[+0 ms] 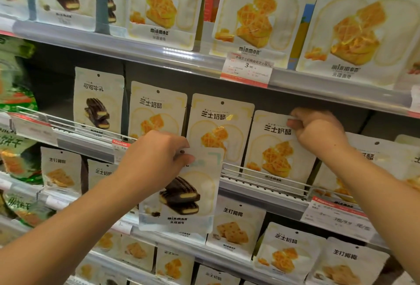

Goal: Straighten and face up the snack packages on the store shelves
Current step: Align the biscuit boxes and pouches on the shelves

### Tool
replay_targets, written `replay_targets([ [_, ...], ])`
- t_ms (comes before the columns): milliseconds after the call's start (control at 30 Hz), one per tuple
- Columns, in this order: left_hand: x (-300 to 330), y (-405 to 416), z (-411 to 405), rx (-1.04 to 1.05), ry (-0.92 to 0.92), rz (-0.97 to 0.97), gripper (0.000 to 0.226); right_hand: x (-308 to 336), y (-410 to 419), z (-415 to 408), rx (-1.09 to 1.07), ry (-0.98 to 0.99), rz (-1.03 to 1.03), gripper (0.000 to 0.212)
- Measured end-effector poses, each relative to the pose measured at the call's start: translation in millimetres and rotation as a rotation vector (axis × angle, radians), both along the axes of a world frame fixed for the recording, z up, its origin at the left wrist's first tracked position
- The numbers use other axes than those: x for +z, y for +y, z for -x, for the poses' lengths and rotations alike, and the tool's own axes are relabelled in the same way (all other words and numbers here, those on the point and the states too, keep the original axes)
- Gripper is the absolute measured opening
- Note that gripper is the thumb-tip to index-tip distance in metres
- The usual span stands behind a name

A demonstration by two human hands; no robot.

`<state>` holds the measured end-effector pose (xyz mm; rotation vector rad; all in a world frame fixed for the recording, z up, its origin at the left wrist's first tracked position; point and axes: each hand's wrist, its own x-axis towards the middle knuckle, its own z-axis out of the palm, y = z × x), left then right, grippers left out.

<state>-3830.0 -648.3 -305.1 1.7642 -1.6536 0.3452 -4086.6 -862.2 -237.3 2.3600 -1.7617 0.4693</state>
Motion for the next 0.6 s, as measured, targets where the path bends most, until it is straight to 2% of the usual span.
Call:
replay_targets([
  [233,1.8,-6.3,7.5,0.010,-0.013,-0.023,0.023,11.0,10.4,-4.3,-0.031,0.141,-0.042,0.019],
  [400,4.1,-10.7,15.8,-0.003,-0.033,-0.002,0.025,16.6,18.2,-3.8,0.005,0.122,-0.096,0.028],
  [600,0.7,-13.3,25.2,0.014,-0.055,-0.037,0.024,14.6,17.1,-1.1,-0.016,0.171,-0.098,0.028],
])
